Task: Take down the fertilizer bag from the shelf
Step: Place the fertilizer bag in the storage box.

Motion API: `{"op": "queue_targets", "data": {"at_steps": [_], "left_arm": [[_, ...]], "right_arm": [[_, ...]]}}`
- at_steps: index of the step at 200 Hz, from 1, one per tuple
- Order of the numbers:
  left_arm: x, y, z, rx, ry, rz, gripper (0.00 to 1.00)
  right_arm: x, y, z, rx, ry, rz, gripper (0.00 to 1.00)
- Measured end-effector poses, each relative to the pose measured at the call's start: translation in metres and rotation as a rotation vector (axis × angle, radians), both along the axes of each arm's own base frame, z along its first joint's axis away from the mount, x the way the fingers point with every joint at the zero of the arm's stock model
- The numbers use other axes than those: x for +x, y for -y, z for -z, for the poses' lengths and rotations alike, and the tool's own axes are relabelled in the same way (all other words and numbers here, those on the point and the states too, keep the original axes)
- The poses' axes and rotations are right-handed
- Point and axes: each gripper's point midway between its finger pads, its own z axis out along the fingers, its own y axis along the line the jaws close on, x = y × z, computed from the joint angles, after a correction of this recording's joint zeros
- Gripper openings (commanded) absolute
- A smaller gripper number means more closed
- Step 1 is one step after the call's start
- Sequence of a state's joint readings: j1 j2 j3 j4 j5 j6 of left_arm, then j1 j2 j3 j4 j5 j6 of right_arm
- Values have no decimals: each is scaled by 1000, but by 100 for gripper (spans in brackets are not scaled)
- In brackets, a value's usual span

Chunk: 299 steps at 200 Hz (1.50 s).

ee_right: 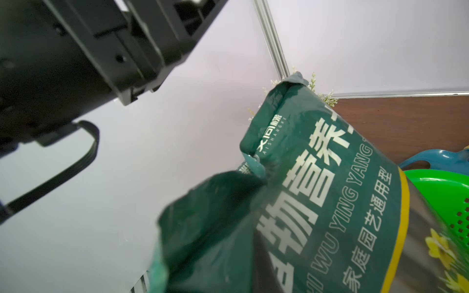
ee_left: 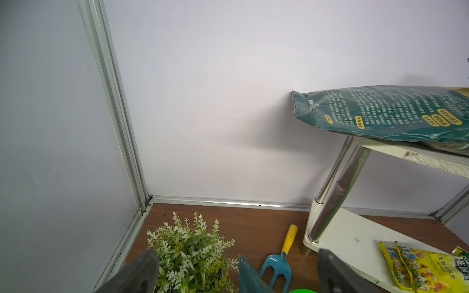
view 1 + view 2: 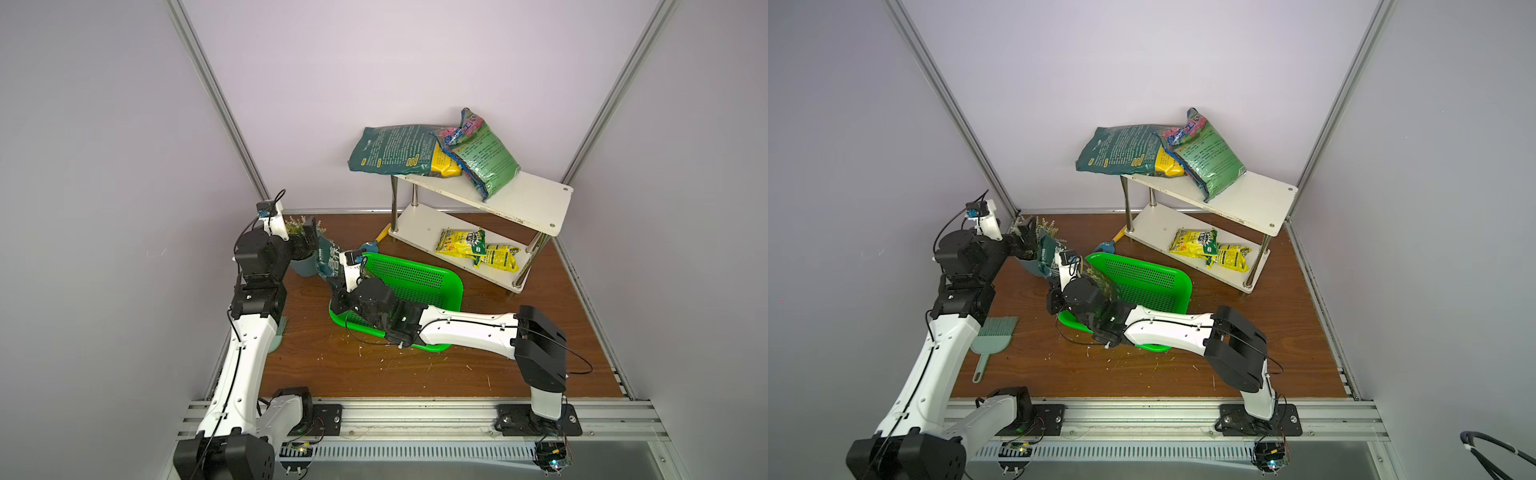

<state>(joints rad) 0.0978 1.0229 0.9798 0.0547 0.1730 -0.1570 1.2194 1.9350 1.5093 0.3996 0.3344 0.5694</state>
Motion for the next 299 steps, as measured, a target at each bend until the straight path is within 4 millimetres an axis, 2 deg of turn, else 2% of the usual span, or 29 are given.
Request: {"op": "queue_targets", "data": {"at_steps": [40,74,105,172,176,188,198,205,217,231,251,271,284,299], "left_arm": [[0,0,0,-1,0,1,100],[0,0,0,-4,0,1,100],[0,0,0,-4,0,2,100],[0,1,0,-8,0,4,100],[0,1,0,-8,0,4,100],[0,1,0,-8,0,4,100],[0,1,0,-8,0,4,100],[0,1,0,-8,0,4,100],[0,0,0,-8,0,4,100],[0,0,0,-8,0,2,100],[0,0,0,-8,1,2,100],[0,0,-1,-8,1,2,100],[0,0,0,-8,1,2,100],[0,0,-1,-8,2,2,100]], "right_arm": [[8,-21,7,31,-15,0,0],[13,-24,12,62,-30,49,0],[21,-28,10,99,-41,116,0],[42,-53,6,85,-21,209,0],[43,-54,5,83,-19,212,5],[44,-57,4,78,-18,214,32],[41,-59,1,77,-13,200,61],[40,-60,0,81,-13,195,76],[39,-60,-4,81,-5,190,89],[36,-58,-3,55,12,180,95],[29,-41,-3,-18,42,176,97],[21,-2,-15,-98,96,196,97],[15,33,-38,-127,150,224,97],[8,80,-84,-128,238,269,96]]}}
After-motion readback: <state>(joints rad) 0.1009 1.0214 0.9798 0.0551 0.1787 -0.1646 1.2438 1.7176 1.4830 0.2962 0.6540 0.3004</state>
